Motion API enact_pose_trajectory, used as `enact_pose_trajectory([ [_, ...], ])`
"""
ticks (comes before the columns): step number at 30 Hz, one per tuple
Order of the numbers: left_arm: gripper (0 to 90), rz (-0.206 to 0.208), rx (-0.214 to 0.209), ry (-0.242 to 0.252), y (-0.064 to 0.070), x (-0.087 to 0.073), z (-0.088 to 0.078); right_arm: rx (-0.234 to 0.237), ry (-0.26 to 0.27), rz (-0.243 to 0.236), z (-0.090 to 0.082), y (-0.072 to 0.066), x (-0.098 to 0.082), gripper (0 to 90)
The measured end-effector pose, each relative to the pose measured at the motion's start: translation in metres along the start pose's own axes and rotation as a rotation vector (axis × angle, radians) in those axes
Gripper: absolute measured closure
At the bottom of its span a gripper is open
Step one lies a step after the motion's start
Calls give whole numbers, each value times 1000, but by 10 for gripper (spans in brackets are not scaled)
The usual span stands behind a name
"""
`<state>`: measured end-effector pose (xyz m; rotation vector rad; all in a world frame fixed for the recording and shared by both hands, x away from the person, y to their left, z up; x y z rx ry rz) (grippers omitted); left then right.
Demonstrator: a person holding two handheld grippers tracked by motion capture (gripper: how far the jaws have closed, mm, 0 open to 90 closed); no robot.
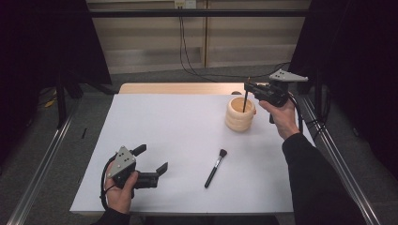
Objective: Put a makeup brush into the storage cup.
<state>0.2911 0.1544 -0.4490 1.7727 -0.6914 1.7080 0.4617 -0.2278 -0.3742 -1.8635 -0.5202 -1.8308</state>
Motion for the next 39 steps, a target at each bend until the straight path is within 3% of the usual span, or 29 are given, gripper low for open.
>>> enact_pose_trajectory([
  [39, 15, 10, -1, 1, -2, 0, 0, -9, -51, 46, -7, 2, -49, 829],
])
Point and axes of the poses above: each handheld gripper's, and its own axes: z roughly forward along the jaws, x roughly out of its top, y roughly to its right, the point moved 6 cm from there along z, roughly forward along the jaws, and after that the axes turned 15 degrees about y, right-handed, at the moved point
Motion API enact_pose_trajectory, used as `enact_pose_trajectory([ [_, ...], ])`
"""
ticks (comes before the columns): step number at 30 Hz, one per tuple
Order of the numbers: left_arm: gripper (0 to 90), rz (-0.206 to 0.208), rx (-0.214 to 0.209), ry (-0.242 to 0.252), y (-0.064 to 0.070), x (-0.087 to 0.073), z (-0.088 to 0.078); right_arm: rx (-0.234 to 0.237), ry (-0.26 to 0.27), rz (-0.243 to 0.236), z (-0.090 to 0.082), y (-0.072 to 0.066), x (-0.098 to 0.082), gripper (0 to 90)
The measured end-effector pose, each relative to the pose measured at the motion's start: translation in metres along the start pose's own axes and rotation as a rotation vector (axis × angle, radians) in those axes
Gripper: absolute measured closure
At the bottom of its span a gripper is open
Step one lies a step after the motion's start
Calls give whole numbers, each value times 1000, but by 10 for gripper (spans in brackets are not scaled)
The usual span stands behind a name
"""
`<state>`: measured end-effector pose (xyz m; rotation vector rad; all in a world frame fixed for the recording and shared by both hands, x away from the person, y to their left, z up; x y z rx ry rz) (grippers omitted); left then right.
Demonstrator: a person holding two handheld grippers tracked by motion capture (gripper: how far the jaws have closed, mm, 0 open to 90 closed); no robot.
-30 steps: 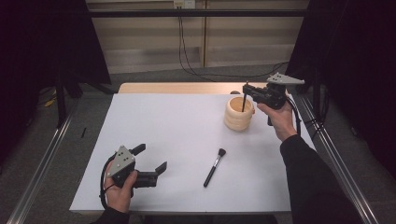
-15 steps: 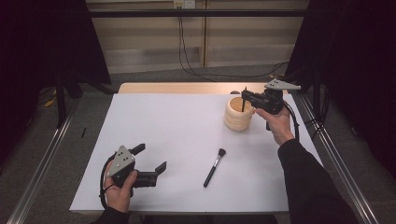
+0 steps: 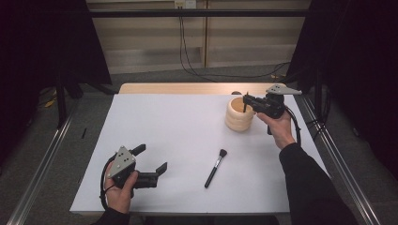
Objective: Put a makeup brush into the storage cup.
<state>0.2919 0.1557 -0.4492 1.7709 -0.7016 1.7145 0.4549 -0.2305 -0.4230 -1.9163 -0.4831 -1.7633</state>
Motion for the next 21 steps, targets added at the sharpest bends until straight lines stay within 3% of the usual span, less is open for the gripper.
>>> enact_pose_trajectory([
  [12, 15, -6, 7, 0, 0, 0, 0, -11, 25, 15, -8, 3, 1, 780],
  [18, 15, -7, 6, 3, 0, 0, 0, 0, 47, 8, -13, -1, 4, 628],
  [21, 15, -7, 3, 4, 0, 0, 0, 6, 43, -4, -14, -5, 5, 438],
])
Point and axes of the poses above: each handheld gripper's, and its own axes: z roughly forward along the jaws, x roughly out of its top, y roughly to its right, the point moved 6 cm from there along z, roughly forward along the jaws, and after that the axes turned 15 degrees about y, right-handed, at the moved point
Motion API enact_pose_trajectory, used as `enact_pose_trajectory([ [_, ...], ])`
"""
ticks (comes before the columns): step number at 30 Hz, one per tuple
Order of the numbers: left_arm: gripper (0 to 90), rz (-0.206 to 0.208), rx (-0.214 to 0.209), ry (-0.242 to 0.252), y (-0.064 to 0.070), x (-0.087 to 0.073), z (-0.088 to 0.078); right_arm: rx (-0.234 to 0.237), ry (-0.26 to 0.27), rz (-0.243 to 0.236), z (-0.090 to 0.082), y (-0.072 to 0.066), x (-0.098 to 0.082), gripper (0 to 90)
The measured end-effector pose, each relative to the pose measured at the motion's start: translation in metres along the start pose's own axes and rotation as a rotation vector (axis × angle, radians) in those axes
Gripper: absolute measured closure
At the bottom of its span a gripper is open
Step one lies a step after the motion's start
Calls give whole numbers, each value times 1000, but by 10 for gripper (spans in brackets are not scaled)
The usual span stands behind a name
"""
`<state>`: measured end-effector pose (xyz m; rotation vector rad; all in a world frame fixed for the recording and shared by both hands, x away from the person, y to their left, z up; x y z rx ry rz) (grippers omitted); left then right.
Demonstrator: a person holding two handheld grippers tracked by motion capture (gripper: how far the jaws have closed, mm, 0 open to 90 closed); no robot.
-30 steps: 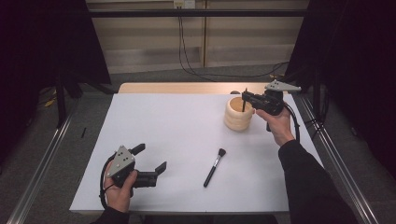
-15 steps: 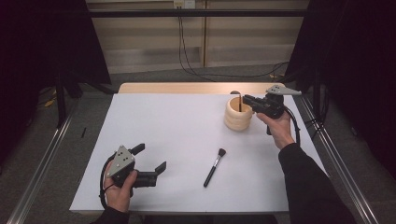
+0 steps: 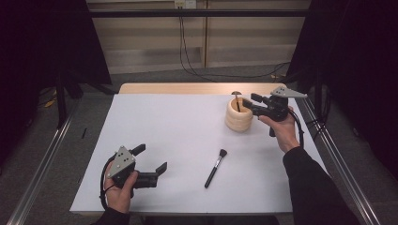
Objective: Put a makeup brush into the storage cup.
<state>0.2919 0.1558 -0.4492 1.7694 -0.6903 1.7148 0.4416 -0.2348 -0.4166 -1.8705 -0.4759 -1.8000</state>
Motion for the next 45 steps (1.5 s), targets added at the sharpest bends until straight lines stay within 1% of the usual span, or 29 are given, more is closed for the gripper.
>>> enact_pose_trajectory([
  [1, 15, 4, -1, -1, 0, 0, 0, -10, -3, -12, 0, -2, 0, 341],
  [2, 15, 1, -4, 0, -1, 0, 0, -10, -4, -22, 0, -2, 0, 293],
  [3, 15, 1, 3, -4, -1, 0, 0, -20, -10, -23, -1, -3, 0, 230],
  [4, 16, -1, 4, -1, -1, 0, -1, -24, -9, -24, -2, -3, 0, 191],
  [6, 15, 4, -1, 3, -3, 1, -1, -47, -3, -32, -5, -3, -1, 99],
  [7, 15, 5, 3, 1, -3, 0, -1, -56, 1, -33, -8, -3, 0, 69],
  [8, 15, -2, 8, 0, -3, 0, -1, -54, 3, -33, -9, -3, 0, 55],
  [10, 15, -3, 9, 0, -3, 0, -1, -72, 19, -32, -13, -3, 1, 7],
  [12, 16, -4, 8, 0, -3, 0, -1, -72, 26, -34, -17, -3, 2, 0],
  [14, 15, -4, 10, 0, -3, 0, -1, -86, 34, -40, -20, -4, 4, 7],
  [17, 15, -9, 6, 3, -3, 0, -1, -96, 26, -39, -25, -5, 4, 5],
  [18, 15, -9, 12, 4, -3, 1, -1, -93, 28, -40, -27, -5, 4, 5],
  [20, 15, -4, 6, 6, -3, 1, -1, -99, 29, -23, -30, -6, 4, 7],
  [21, 15, -9, 14, 6, -3, 1, -2, -95, 33, -16, -32, -7, 4, 5],
  [23, 15, -12, 13, 8, -3, 1, -2, -104, 27, -22, -36, -7, 3, 2],
  [24, 15, -11, 14, 8, -4, 1, -3, -105, 23, -36, -39, -7, 2, 2],
  [26, 15, -9, 15, 12, -4, 2, -3, -113, 22, -37, -43, -8, 1, 5],
  [27, 15, -9, 12, 16, -4, 2, -3, -115, 12, -33, -46, -8, 0, 5],
  [28, 15, -12, 22, 17, -5, 3, -4, -112, 11, -17, -47, -8, 0, 4],
  [30, 16, -28, 23, 24, -5, 3, -5, -105, 12, -20, -52, -10, 0, 3],
  [33, 15, -19, 30, 22, -7, 3, -7, -108, 28, -21, -60, -14, 0, 1],
  [35, 15, -17, 31, 21, -7, 4, -7, -106, 26, -32, -65, -16, -2, 0],
  [36, 15, -17, 30, 22, -7, 4, -7, -105, 26, -24, -68, -17, -3, 0],
  [37, 15, -16, 28, 22, -7, 4, -7, -108, 22, -38, -71, -18, -4, 0],
  [38, 15, -12, 25, 21, -7, 4, -7, -114, 25, -35, -72, -19, -5, 0],
  [39, 15, -15, 31, 20, -7, 4, -7, -107, 29, -35, -75, -20, -5, 0],
  [41, 14, -13, 26, 21, -7, 4, -7, -106, 30, -30, -80, -23, -7, 0],
  [42, 14, -15, 26, 23, -6, 4, -7, -101, 32, -36, -82, -24, -8, 0],
  [45, 14, -14, 26, 22, -6, 4, -7, -90, 20, -27, -87, -28, -10, 0],
])
Point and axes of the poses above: each handheld gripper's, and its own axes: z roughly forward along the jaws, x roughly out of its top, y roughly to its right, the point moved 6 cm from there along z, roughly forward along the jaws, and after that the axes turned 15 degrees about y, right-handed, at the moved point
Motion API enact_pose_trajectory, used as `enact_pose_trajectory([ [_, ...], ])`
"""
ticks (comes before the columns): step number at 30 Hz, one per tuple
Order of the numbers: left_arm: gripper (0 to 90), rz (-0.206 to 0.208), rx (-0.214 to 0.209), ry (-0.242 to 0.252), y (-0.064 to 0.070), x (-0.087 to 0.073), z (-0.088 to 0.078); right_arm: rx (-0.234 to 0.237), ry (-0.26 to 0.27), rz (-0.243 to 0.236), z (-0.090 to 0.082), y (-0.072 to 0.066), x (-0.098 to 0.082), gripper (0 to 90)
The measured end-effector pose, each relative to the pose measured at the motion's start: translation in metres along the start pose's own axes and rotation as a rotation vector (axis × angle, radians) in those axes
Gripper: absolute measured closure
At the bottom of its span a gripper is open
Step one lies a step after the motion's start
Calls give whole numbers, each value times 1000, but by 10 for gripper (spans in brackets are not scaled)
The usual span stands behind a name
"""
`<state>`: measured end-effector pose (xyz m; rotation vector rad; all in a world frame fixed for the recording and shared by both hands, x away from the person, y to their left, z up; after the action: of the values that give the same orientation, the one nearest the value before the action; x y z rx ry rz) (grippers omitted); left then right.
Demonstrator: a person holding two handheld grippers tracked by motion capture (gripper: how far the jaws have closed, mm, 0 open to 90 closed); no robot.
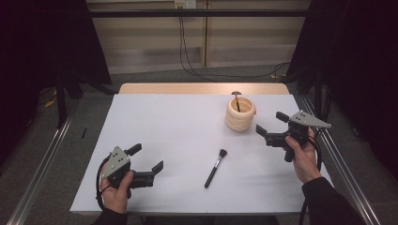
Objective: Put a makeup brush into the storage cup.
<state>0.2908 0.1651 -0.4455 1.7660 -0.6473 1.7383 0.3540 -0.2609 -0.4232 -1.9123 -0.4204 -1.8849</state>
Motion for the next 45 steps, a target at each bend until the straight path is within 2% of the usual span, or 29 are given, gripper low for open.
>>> enact_pose_trajectory([
  [3, 14, 1, 4, -1, 1, 0, -1, -7, 17, 1, -6, -4, 0, 3],
  [6, 14, -1, 1, 7, 0, 1, -2, 1, 4, -8, -16, -8, -2, 0],
  [8, 14, -5, 4, 7, 0, 1, -2, 6, 7, 3, -22, -10, -1, 1],
  [10, 14, -5, -1, 5, 1, 0, -2, -7, 21, 7, -26, -12, -3, 4],
  [13, 14, -5, 4, 5, 3, 1, -3, -2, 2, 10, -31, -14, -9, 4],
  [20, 14, -10, 3, 5, 2, 0, -5, -7, 9, 21, -49, -20, -11, 4],
  [24, 14, -6, 2, 1, 2, 0, -5, -27, 8, 33, -61, -20, -13, 2],
  [29, 14, -2, 1, 1, 3, 0, -6, -46, 50, 30, -77, -21, -15, 0],
  [30, 14, -3, -2, 2, 3, 0, -6, -33, 57, 15, -80, -22, -14, 0],
  [32, 14, 0, -4, 2, 3, 0, -6, -17, 64, 19, -86, -26, -14, 0],
  [38, 13, 5, -9, 0, 6, 1, -5, 41, 16, 12, -89, -31, -19, 0],
  [45, 13, 3, -12, -2, 4, 0, -5, 53, 20, 12, -89, -29, -17, 0],
])
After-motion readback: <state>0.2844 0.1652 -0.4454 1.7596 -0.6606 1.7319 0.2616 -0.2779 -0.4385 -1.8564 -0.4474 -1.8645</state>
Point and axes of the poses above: each handheld gripper's, and its own axes: z roughly forward along the jaws, x roughly out of its top, y roughly to its right, the point moved 6 cm from there along z, roughly forward along the jaws, and after that the axes turned 15 degrees about y, right-handed, at the moved point
